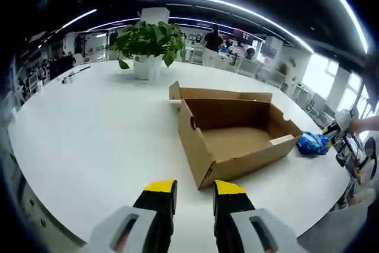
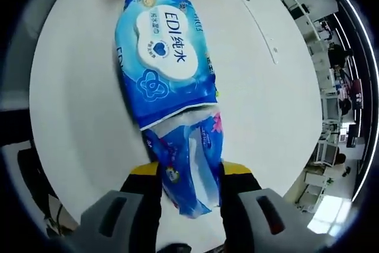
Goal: Operate the shoe box by opening the lid, removing the specified soft item, and placing it in the target area until the item is outside and the box remains undamaged.
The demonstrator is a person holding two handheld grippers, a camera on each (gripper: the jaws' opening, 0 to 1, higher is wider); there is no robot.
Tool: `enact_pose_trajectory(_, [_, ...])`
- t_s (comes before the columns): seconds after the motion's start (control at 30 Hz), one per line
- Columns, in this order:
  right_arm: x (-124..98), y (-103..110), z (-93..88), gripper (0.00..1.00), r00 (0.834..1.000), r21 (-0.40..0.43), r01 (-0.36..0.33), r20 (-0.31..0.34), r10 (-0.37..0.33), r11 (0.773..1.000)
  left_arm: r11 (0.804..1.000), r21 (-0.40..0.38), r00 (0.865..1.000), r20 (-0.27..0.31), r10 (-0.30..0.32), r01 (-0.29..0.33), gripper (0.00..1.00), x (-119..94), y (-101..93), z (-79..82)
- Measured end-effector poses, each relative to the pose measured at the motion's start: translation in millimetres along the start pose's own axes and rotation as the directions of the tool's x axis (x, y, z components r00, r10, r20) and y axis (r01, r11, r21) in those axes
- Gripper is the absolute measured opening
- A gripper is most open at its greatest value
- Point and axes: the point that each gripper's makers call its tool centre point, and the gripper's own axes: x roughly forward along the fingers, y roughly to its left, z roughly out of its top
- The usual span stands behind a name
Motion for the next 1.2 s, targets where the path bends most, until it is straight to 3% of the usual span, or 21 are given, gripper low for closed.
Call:
enact_pose_trajectory(0.57, [-41,0,14.3,0.36,0.996,0.159,0.031,0.073,-0.043,0.987,0.997,0.052,0.998,0.014,-0.062,0.062,0.28,2,-13.2,2.9])
enact_pose_trajectory(0.93, [-52,9,67.8,0.35,0.981,0.265,-0.012,0.188,-0.039,0.964,0.992,0.057,0.993,0.027,-0.118,0.116,0.3,2,-23.1,4.7])
enact_pose_trajectory(1.2, [-52,24,116.2,0.36,0.97,0.245,-0.046,0.243,-0.016,0.968,0.988,0.053,0.989,0.034,-0.147,0.145,0.31,3,-26.3,5.1])
